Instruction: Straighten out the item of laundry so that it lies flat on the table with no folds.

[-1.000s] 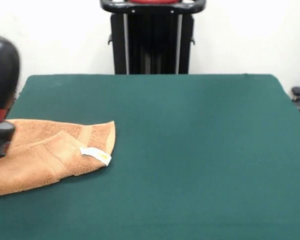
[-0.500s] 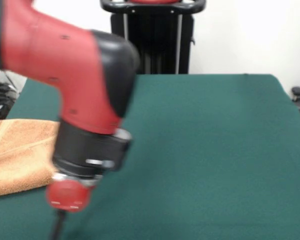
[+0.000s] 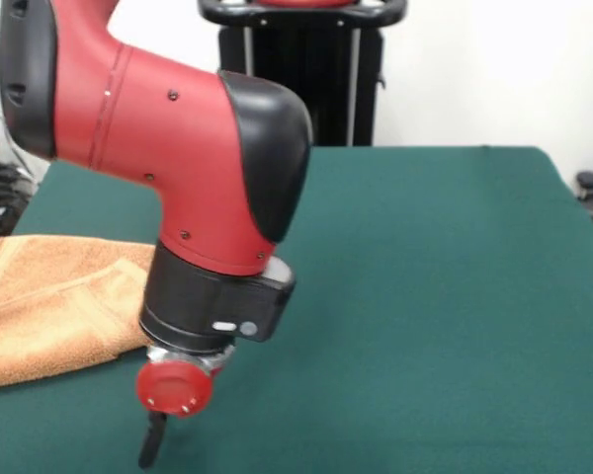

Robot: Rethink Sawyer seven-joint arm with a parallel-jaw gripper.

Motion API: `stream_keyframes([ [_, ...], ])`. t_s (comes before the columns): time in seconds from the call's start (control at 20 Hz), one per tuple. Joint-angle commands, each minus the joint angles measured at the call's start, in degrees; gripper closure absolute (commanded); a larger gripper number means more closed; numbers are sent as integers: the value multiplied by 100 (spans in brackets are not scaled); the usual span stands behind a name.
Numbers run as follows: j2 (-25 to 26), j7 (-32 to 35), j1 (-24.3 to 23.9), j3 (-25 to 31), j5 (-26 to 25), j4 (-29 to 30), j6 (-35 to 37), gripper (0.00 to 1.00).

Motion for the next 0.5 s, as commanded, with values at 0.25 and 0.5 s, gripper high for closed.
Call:
stream_keyframes([
  [0.25,-318,-2004,-97,294,232,930,2196,0],
  [0.5,-623,-1696,-11,433,349,1275,2335,0],
])
